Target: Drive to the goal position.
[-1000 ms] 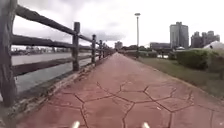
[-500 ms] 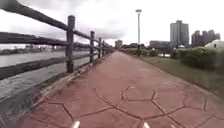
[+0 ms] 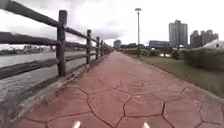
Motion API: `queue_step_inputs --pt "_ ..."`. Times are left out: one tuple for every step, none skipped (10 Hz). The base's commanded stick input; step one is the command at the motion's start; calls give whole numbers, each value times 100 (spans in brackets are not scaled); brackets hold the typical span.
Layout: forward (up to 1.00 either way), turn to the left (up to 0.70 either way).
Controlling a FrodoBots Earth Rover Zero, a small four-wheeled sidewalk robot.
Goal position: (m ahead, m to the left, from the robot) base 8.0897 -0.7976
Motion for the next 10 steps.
queue_step_inputs --pt "70 0" --pt "70 0" --pt "70 0" --pt "70 0" --pt "70 0" --pt "70 0" --pt "19 0" --pt "0 0" --pt "0 0" --pt "0 0"
